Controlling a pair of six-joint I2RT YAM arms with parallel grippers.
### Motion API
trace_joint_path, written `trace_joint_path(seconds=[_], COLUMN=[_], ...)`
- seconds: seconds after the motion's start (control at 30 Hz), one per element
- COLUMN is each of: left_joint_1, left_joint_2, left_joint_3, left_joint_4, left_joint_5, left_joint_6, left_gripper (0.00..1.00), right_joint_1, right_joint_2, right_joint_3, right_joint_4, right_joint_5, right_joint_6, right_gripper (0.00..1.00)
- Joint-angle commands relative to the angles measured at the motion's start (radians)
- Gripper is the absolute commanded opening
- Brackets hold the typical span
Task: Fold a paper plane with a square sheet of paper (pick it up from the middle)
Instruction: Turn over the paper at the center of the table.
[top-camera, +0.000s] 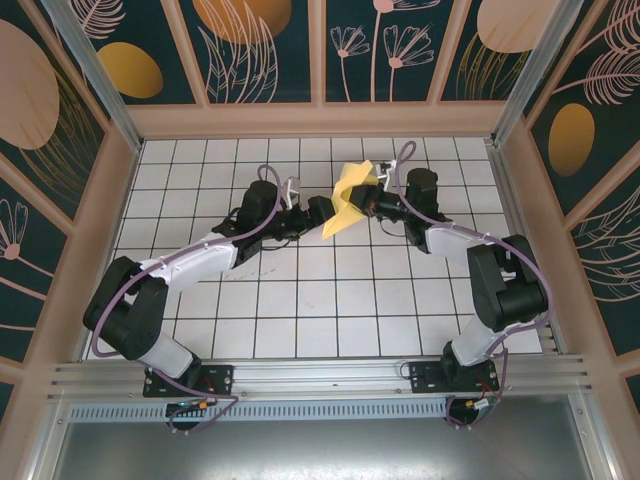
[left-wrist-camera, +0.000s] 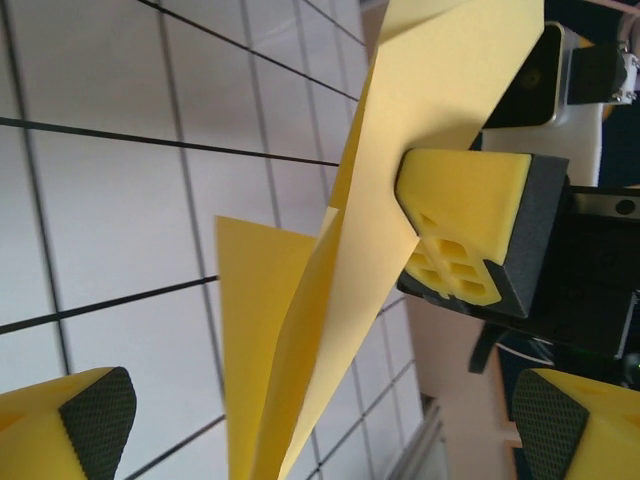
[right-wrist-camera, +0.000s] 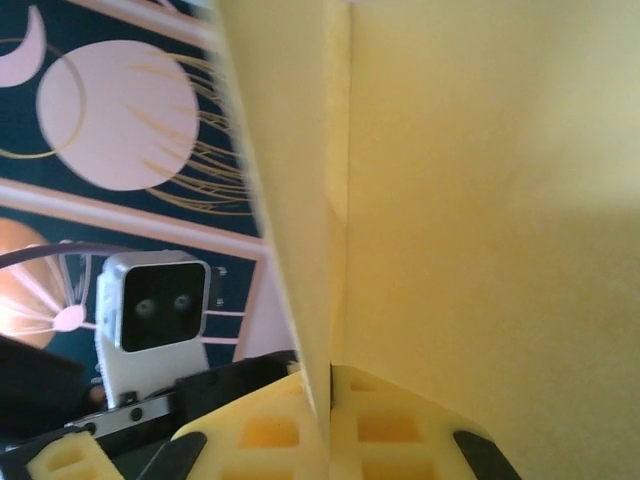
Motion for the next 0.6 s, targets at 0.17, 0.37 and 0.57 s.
trace_joint_path(seconds=[0.17, 0.37, 0.57], left_joint_1=[0.004, 0.005, 0.004], left_joint_2=[-0.004, -0.011, -0.030], left_joint_3=[-0.017, -0.015, -0.027], left_joint_4=[0.195, 0.245, 0.258], left_joint_5=[0.111, 0.108, 0.069], left_joint_6=[-0.047, -0.031, -0.011], left_gripper=[0.95, 0.74, 0.46], right_joint_1=[0.008, 0.019, 0.018], right_joint_2=[0.001, 0.001, 0.000], right_joint_3=[0.026, 0.015, -0.006], right_joint_4=[0.293, 0.337, 0.333], right_joint_5=[-0.144, -0.172, -0.171], right_joint_6=[0.210, 0.249, 0.250], right_gripper=[0.03, 0.04, 0.04])
